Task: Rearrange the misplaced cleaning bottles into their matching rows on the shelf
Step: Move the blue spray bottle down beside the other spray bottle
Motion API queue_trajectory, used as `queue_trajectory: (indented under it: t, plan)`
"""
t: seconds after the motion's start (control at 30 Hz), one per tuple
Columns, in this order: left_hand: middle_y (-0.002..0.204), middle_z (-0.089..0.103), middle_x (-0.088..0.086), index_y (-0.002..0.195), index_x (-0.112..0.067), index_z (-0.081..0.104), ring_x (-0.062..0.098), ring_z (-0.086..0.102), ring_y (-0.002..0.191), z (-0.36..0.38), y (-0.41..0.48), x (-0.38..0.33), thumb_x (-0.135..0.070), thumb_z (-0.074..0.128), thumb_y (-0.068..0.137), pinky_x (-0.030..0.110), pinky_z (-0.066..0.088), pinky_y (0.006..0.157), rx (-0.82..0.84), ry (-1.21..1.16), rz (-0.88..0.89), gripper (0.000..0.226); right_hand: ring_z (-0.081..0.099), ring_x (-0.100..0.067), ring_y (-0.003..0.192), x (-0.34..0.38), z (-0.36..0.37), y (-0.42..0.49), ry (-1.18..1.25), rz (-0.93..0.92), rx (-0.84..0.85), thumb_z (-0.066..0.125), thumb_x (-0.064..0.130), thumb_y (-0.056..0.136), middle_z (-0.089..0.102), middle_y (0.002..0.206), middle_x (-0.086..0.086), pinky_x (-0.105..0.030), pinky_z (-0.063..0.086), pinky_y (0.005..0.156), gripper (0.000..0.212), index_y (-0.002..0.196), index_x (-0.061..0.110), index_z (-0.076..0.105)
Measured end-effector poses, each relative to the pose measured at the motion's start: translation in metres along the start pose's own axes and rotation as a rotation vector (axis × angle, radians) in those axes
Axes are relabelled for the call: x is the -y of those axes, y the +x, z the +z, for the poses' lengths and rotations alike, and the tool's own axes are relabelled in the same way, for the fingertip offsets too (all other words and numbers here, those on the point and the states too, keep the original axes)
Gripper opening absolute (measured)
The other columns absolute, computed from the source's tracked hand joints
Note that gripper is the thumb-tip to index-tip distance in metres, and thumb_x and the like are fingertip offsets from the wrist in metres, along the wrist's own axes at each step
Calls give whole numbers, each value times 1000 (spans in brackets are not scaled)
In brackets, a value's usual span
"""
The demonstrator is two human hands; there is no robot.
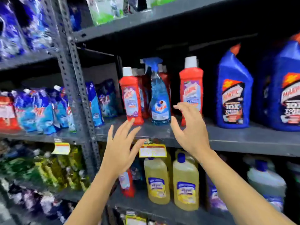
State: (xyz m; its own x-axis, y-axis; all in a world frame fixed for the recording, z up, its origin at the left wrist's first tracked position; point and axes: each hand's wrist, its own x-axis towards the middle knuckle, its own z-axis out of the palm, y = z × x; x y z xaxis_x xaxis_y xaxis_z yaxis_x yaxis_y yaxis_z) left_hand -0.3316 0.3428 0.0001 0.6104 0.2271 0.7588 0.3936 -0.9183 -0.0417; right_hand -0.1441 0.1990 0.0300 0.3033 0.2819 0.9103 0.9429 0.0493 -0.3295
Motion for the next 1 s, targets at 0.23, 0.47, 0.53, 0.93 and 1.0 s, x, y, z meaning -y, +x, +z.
queue_trajectory:
  t: [0.23,0.47,0.53,0.93,1.0]
  plan:
    - [152,34,-3,135,-21,51,18,27,140,47,9,58,-54,21,98,53,10,114,31,-24,-108,58,54,-33,117,-19,54,50,-127,92,170,62,18,84,57,126,-15,-34,38,98,43,124,4,56]
    - [148,41,-3,134,-20,53,12,22,141,74,19,71,-51,22,98,49,12,115,36,-50,-72,57,51,-28,119,-8,91,84,-137,238,39,55,22,87,51,132,-9,-38,45,89,47,133,10,50]
    - [142,49,-2,131,-19,56,14,31,138,78,19,75,-50,24,98,48,15,114,5,-45,-47,55,50,-29,119,-5,99,92,-172,217,6,56,25,88,49,132,-11,-36,43,88,51,135,10,47]
    - [105,72,4,102,-15,72,21,65,99,100,22,89,-49,39,96,42,36,93,-267,-53,57,48,48,-31,131,6,121,115,-179,506,-38,71,53,77,42,148,-14,-42,42,105,99,150,9,22]
    - [104,72,4,101,-14,71,22,65,98,101,23,90,-49,39,97,41,36,89,-292,-53,77,47,60,-31,120,3,125,114,-121,672,23,75,62,66,54,138,-12,-43,48,100,103,143,10,32]
